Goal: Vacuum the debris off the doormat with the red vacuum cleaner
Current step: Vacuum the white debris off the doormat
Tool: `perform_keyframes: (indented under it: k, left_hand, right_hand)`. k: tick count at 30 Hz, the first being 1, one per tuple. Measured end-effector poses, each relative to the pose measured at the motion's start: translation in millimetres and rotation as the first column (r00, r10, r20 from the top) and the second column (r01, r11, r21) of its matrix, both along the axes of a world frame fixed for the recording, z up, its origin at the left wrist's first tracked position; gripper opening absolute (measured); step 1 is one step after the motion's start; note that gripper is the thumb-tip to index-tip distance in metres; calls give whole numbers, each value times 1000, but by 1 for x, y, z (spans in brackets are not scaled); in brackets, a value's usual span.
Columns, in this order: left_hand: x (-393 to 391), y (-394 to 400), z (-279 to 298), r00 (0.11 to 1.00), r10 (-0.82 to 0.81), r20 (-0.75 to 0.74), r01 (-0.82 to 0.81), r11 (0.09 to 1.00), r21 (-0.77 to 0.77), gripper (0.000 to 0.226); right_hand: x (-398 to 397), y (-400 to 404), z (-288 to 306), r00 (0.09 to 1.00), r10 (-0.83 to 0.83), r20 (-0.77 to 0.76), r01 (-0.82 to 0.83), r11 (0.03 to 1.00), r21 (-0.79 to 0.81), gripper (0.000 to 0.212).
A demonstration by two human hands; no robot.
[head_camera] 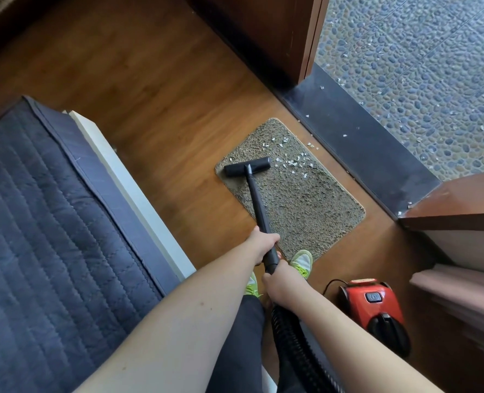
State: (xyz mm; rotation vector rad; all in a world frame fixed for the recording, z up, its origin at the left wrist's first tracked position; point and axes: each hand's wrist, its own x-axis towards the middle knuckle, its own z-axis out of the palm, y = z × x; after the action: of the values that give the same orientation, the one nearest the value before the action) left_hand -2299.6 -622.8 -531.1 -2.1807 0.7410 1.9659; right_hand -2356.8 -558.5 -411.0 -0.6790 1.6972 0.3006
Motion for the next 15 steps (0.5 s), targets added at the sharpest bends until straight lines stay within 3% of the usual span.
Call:
perform_keyframes:
  k: [7,15]
  left_hand:
    - [2,-26,-10,1000,22,3,-22,999,-33,71]
    - [0,-46,-10,1000,19,25,-18,1000,-17,78]
  right_hand:
    - [4,-24,-13,1000,8,17,-7,999,-45,44]
    - [-6,-41,-16,991,-98,95,105,992,-75,33]
